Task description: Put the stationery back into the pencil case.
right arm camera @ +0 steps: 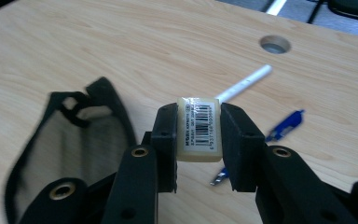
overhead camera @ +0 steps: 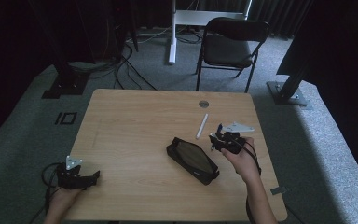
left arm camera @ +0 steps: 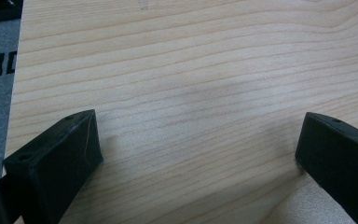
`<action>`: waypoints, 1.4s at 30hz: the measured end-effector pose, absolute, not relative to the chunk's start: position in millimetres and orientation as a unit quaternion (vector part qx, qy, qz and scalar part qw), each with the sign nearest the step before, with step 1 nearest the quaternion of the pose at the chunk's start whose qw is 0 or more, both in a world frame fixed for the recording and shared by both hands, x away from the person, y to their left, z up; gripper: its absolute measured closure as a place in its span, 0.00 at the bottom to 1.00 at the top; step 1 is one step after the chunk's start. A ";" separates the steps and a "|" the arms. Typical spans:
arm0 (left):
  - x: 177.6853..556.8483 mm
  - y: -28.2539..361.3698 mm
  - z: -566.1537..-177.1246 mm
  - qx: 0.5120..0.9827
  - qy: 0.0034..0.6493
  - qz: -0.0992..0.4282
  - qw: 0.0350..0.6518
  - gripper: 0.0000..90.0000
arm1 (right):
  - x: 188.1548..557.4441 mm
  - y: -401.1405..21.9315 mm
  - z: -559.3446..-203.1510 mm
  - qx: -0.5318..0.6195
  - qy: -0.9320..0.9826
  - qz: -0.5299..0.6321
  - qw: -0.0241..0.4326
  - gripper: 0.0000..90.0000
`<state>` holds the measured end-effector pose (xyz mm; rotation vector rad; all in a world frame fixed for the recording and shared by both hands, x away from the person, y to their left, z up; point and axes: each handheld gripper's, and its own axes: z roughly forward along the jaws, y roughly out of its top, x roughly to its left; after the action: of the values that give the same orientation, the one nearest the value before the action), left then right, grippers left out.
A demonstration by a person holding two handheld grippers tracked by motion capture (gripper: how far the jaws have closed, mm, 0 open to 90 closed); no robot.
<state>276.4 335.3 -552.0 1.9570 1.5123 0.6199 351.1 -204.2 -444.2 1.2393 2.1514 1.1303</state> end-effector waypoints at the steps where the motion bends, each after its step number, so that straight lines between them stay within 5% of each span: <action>1: 276.4 335.3 -552.0 0.734 0.567 0.232 0.292 0.00 | 351.1 -204.2 -444.2 0.445 0.772 0.406 0.205 0.76; 42: 276.4 335.2 -552.1 0.734 0.568 0.233 0.292 0.00 | 338.6 -141.3 -440.1 0.351 0.834 0.404 0.136 0.76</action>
<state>276.4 335.2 -552.1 1.9555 1.5131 0.6200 338.6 -141.3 -440.1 1.0167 2.4145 1.1704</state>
